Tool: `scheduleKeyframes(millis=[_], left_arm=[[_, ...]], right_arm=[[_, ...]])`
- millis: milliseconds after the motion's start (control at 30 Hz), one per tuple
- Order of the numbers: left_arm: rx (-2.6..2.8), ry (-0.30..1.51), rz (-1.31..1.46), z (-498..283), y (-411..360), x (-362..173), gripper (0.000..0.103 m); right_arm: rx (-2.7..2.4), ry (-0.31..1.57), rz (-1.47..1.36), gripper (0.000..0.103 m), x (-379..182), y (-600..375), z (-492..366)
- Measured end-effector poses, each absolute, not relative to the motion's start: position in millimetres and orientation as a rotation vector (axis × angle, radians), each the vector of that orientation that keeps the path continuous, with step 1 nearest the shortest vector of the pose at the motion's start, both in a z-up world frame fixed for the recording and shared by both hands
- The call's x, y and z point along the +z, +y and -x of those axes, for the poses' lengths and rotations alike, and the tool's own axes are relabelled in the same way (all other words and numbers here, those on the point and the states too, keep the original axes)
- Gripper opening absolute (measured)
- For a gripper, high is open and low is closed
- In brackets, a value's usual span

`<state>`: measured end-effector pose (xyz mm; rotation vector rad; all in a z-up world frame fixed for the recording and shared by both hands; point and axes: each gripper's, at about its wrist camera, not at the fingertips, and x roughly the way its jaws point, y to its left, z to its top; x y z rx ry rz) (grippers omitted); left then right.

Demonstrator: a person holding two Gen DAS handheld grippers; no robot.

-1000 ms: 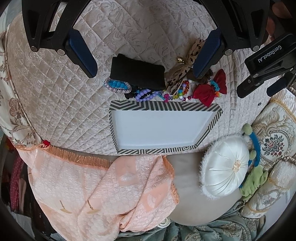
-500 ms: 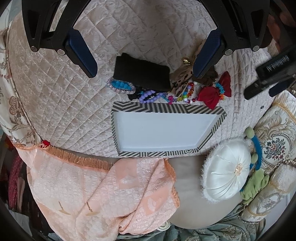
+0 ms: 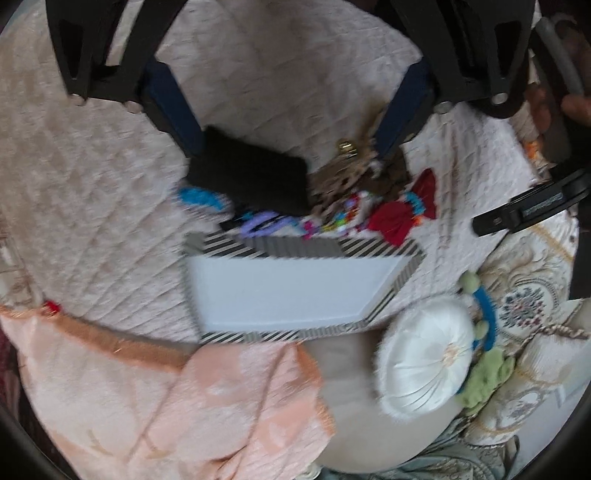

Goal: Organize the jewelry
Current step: 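Grasp the brown scrunchie with leopard bow using the right gripper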

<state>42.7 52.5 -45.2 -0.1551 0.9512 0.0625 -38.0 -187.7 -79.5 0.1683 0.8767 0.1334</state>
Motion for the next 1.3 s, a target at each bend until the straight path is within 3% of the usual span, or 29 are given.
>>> scheduleKeyframes(millis=[267,467,500,533,567,667,1300], left_arm=[[0.089,0.959,0.175,-49.1,66.8,-57.9,0.101],[0.057,0.999,0.135,-54.9,59.3,-73.3,0.101],[0.05,1.008,0.117,-56.1,56.6,-76.4,0.101],[0.044,1.013,0.105,-57.0,55.1,-78.6,0.101],[0.038,1.016,0.098,-58.3,54.1,-80.5,0.101],[0.028,1.025,0.103,-63.2,54.6,-84.2,0.101],[0.035,1.016,0.173,-78.7,65.4,-74.7,0.101]], right_arm=[[0.233,0.946,-0.176,0.067,-109.9,-149.6,10.7],[0.231,0.968,-0.181,0.066,-125.8,-140.1,-14.7],[0.233,0.971,-0.173,0.061,-127.0,-138.7,-16.6],[0.239,0.973,-0.159,0.038,-130.6,-136.1,-19.1],[0.26,0.978,-0.157,0.029,-135.3,-134.3,-20.9],[0.277,0.944,-0.147,0.019,-133.2,-135.8,-15.7],[0.285,0.853,-0.182,0.016,-91.2,-172.6,25.4]])
